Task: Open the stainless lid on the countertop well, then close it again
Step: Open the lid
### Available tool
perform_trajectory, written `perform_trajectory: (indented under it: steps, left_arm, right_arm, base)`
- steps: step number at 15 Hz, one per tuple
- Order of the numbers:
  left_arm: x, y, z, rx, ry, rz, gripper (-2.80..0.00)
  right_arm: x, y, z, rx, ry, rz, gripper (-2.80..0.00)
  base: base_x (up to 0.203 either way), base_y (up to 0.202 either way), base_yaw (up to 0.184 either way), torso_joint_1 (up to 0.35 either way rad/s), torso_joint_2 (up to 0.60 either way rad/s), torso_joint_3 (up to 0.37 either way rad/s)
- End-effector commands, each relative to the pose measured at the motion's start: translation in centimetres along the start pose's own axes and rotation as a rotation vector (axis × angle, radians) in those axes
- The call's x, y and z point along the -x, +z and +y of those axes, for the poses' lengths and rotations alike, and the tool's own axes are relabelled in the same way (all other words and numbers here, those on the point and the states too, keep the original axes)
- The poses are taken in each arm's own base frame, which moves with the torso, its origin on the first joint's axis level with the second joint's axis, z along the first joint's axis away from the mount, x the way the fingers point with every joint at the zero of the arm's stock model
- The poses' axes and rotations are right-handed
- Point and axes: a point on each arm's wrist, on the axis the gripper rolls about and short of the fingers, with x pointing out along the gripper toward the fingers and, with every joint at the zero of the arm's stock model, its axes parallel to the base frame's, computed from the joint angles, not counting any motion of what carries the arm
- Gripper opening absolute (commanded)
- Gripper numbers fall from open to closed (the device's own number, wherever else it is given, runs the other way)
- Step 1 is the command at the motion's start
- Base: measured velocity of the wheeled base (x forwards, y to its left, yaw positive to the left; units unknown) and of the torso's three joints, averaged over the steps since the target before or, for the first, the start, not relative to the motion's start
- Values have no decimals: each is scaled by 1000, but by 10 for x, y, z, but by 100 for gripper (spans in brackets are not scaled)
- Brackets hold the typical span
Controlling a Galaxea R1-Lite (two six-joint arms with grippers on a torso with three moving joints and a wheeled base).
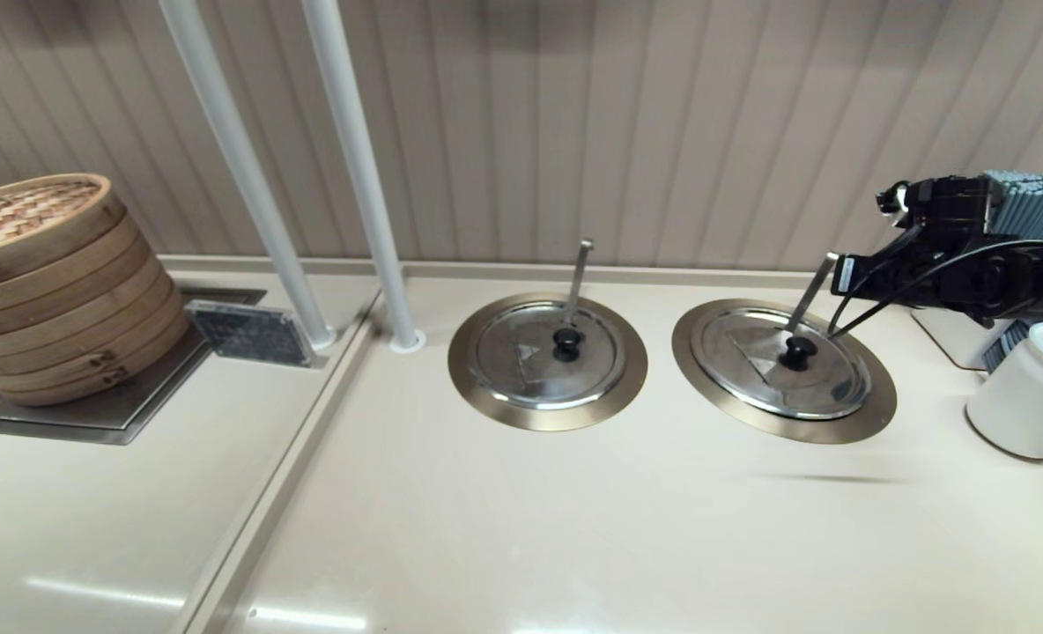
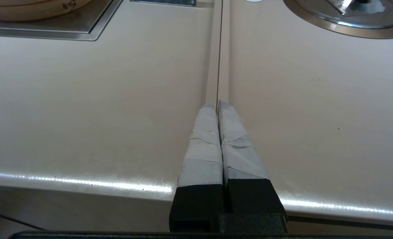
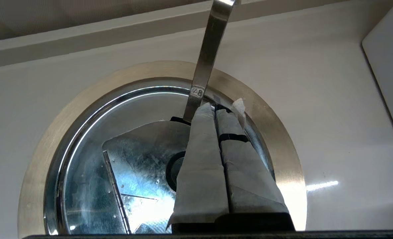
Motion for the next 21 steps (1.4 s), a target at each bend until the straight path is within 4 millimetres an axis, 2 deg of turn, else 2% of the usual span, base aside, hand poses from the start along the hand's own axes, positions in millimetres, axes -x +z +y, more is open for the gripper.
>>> perform_trajectory:
  steps: [1, 10, 13, 16, 17, 19, 21]
  left_arm:
    - [0, 0, 0, 0, 0, 0, -280]
    - [0, 0, 0, 0, 0, 0, -280]
    - [0, 0, 0, 0, 0, 0, -280]
    - [0, 0, 0, 0, 0, 0, -280]
    - [0, 0, 0, 0, 0, 0, -280]
    - [0, 0, 0, 0, 0, 0, -280]
    - [0, 0, 0, 0, 0, 0, -280]
  right_arm:
    - [-24, -17, -1, -10, -11, 38, -280]
    - [-30, -11, -5, -68, -11, -33, -280]
    - [-27, -12, -6, -69, -12, -31, -280]
    - [-15, -32, -7, -60, -17, 40, -280]
    - [-9, -41, -6, -53, -14, 58, 0]
    - [-5, -60, -5, 10, -3, 23, 0]
    - [-1, -63, -2, 90, 14, -121, 0]
  base:
    - [0, 0, 0, 0, 0, 0]
    - [0, 0, 0, 0, 0, 0]
    - [0, 0, 0, 0, 0, 0]
    - [0, 0, 0, 0, 0, 0]
    - [0, 0, 0, 0, 0, 0]
    - [0, 0, 0, 0, 0, 0]
    - [0, 0, 0, 0, 0, 0]
